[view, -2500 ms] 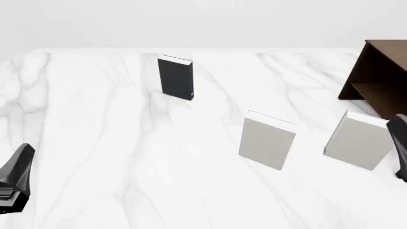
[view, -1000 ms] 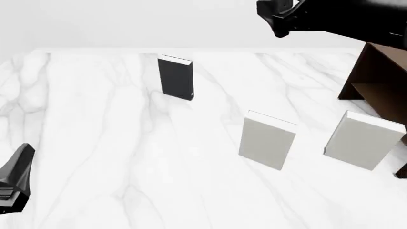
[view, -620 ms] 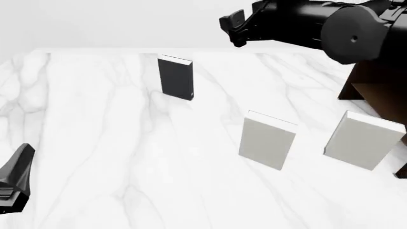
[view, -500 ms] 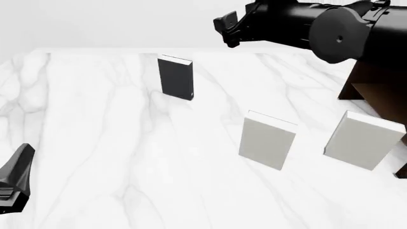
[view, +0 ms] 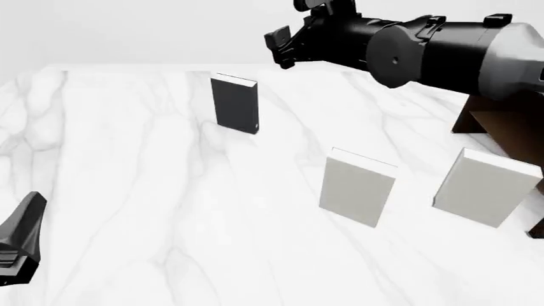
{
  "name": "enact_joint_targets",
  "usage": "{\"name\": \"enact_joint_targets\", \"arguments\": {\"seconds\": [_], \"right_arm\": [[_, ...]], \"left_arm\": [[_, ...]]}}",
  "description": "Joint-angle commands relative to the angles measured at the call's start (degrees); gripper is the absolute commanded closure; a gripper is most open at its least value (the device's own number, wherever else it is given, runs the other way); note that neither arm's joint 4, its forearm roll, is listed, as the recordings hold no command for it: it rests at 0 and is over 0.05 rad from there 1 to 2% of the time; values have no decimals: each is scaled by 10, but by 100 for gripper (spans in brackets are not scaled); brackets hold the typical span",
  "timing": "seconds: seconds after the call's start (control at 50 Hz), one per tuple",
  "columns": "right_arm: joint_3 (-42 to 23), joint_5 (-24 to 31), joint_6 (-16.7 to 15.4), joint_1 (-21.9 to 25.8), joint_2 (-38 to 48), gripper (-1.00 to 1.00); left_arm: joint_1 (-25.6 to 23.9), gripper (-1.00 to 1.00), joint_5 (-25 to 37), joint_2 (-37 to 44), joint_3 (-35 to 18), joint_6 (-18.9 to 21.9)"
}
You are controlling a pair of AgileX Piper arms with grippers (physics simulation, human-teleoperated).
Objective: Pick up the book on the left and place it on top of the shelf.
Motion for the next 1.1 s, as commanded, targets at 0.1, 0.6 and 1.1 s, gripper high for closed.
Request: {"name": "enact_joint_targets", "arguments": {"seconds": [0.1, 0.6, 1.1], "right_arm": [[-37, -20, 5, -5, 58, -100], [-67, -44, 21, -4, 125, -100], [-89, -57, 30, 0, 178, -100]], "left_arm": [[0, -100, 0, 0, 0, 0], [0, -100, 0, 0, 0, 0], [0, -100, 0, 0, 0, 0]]}}
